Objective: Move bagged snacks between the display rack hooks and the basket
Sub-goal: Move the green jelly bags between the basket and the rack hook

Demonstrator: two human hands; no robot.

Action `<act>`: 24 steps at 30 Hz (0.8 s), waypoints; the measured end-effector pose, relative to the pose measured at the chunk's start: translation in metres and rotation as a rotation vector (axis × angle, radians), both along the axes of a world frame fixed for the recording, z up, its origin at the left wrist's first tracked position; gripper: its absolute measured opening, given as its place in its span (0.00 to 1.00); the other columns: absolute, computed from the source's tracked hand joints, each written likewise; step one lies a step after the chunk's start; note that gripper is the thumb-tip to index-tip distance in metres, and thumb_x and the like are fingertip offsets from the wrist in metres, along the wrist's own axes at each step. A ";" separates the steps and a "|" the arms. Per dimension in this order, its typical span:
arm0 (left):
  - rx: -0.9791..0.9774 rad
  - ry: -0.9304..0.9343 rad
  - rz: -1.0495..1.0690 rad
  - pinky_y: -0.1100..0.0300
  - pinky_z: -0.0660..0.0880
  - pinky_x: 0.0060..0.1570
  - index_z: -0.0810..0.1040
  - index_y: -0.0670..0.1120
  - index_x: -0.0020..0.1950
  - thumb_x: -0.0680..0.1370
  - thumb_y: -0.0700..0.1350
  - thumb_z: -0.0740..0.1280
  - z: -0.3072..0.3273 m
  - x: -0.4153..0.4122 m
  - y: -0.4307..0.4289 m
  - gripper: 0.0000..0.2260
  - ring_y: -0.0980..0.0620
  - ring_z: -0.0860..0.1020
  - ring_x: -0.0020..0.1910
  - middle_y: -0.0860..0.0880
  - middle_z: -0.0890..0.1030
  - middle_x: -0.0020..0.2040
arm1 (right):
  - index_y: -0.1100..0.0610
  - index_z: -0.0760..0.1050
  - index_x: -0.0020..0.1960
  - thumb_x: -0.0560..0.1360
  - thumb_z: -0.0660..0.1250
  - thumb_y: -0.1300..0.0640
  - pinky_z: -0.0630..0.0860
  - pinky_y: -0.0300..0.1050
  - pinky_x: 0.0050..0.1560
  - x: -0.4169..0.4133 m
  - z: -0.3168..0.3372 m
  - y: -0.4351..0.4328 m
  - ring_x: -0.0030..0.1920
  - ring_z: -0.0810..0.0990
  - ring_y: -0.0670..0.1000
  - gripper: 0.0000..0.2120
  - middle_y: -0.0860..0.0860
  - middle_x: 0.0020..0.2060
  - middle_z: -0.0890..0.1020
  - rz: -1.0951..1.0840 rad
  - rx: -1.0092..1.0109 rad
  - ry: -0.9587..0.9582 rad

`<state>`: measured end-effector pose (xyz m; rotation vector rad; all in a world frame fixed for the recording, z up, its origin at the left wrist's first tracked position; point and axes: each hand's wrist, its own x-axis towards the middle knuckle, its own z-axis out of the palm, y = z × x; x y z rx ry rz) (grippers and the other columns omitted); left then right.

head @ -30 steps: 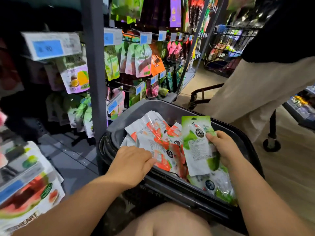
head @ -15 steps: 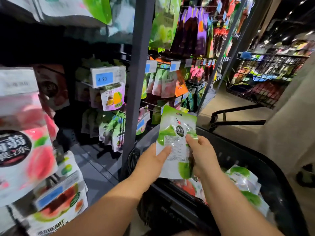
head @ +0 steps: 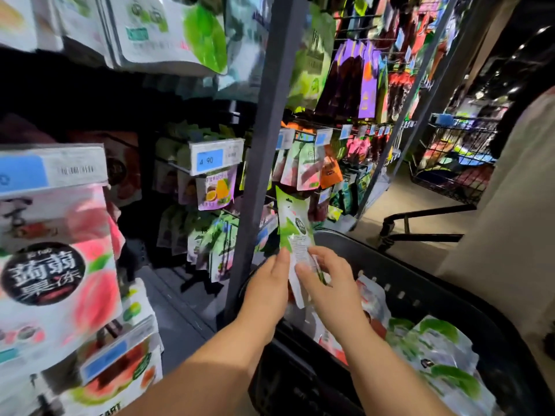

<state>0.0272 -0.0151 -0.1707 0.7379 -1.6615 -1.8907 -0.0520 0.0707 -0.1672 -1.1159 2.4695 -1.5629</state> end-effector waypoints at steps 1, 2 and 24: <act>0.013 0.006 -0.033 0.50 0.74 0.62 0.79 0.60 0.56 0.75 0.69 0.56 -0.002 0.000 0.000 0.20 0.54 0.79 0.58 0.55 0.81 0.58 | 0.42 0.73 0.58 0.75 0.69 0.43 0.69 0.41 0.63 -0.001 -0.001 -0.001 0.60 0.74 0.44 0.14 0.41 0.55 0.75 0.017 0.001 -0.040; 0.016 0.010 -0.059 0.48 0.73 0.64 0.79 0.65 0.55 0.70 0.73 0.56 -0.004 0.000 0.001 0.22 0.54 0.78 0.60 0.57 0.81 0.60 | 0.43 0.74 0.60 0.72 0.67 0.37 0.71 0.44 0.65 -0.001 -0.001 -0.002 0.61 0.74 0.44 0.19 0.42 0.57 0.76 0.038 -0.013 -0.079; 0.208 0.190 -0.314 0.46 0.77 0.60 0.77 0.44 0.65 0.69 0.44 0.77 -0.011 0.006 0.005 0.25 0.43 0.82 0.57 0.44 0.84 0.57 | 0.57 0.76 0.61 0.76 0.66 0.56 0.81 0.52 0.54 -0.019 0.005 0.046 0.54 0.84 0.56 0.14 0.56 0.54 0.85 0.259 -0.371 -0.714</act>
